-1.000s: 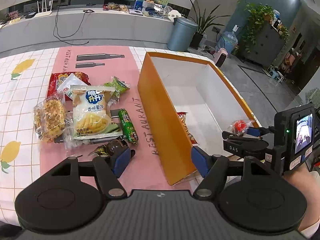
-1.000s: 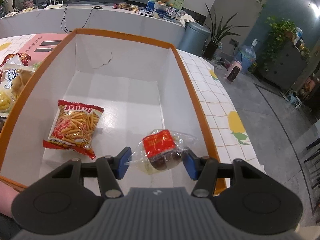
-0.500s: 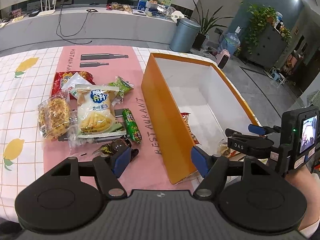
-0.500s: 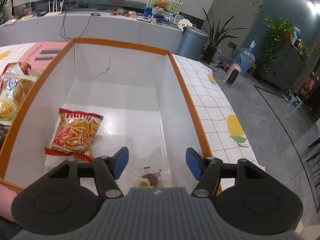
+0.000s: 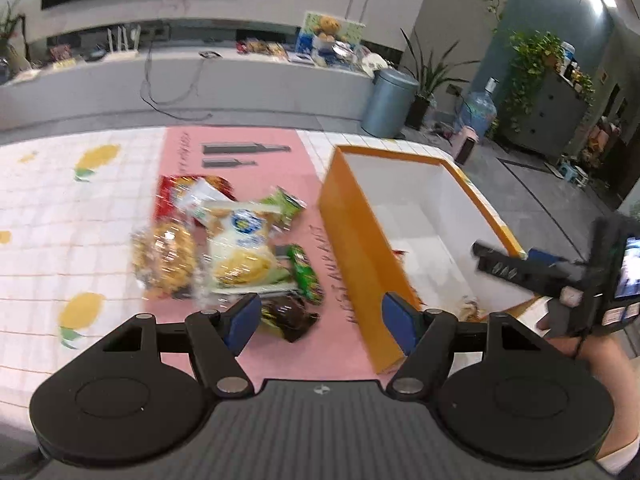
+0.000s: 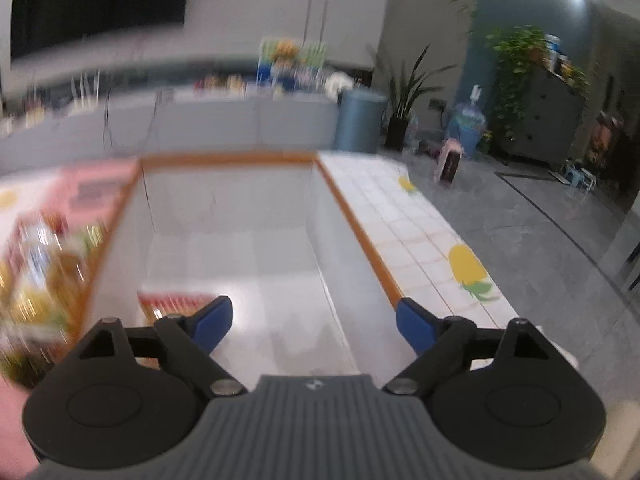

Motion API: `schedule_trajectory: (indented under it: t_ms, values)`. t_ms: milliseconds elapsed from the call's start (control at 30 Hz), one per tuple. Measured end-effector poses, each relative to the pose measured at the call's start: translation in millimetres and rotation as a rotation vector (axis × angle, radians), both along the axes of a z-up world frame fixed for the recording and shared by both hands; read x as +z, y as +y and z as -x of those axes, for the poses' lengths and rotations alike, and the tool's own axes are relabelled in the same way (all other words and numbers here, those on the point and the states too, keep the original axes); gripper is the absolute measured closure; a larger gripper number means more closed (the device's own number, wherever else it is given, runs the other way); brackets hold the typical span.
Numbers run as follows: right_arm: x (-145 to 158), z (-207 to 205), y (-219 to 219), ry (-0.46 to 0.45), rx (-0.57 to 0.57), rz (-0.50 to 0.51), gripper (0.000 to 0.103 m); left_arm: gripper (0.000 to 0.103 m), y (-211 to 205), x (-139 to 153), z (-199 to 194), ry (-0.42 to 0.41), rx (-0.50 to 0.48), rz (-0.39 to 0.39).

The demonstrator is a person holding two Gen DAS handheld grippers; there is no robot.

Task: Organize snacks
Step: 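Move the right tool back to the pile and grasp the dark chocolate packet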

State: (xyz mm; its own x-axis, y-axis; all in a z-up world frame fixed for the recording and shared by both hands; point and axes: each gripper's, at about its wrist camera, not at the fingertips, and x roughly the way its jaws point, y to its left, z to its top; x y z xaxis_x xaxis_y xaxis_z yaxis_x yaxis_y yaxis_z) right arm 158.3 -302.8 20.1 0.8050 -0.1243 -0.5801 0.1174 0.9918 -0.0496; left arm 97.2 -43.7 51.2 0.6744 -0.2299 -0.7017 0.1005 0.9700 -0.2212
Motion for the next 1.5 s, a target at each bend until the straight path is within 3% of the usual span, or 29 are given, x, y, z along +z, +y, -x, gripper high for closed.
schedule_trajectory:
  t_ms: [167,300,467,633,900,1100,1233,1333,1433,1500]
  values:
    - [28,22,21,-0.202,0.103,-0.2,0.016,0.022,30,3,9,-0.02,0.059,0.008]
    - [37,37,48,-0.304,0.284,-0.356,0.017,0.022,55,-1,16,-0.034,0.083,0.039]
    - [32,44,91,-0.289,0.479,-0.393,0.02,0.022,78,-11,19,-0.048,0.13,0.052]
    - [6,55,129,-0.225,0.607,-0.198,0.025,0.022,99,-30,16,-0.059,0.182,0.063]
    - [-46,60,172,-0.076,0.696,0.113,0.027,0.022,117,-61,8,-0.057,0.197,0.119]
    - [-79,46,183,0.004,0.663,0.259,0.025,0.022,115,-73,3,-0.062,0.179,0.191]
    - [-98,39,190,0.024,0.65,0.369,0.025,0.022,110,-77,3,-0.079,0.146,0.19]
    - [-105,34,192,0.029,0.647,0.384,0.025,0.022,111,-82,4,-0.079,0.145,0.185]
    - [-113,27,193,0.048,0.628,0.375,0.035,0.022,116,-88,2,-0.056,0.16,0.203]
    - [-119,18,193,0.084,0.62,0.339,0.063,0.022,122,-92,1,-0.034,0.172,0.236]
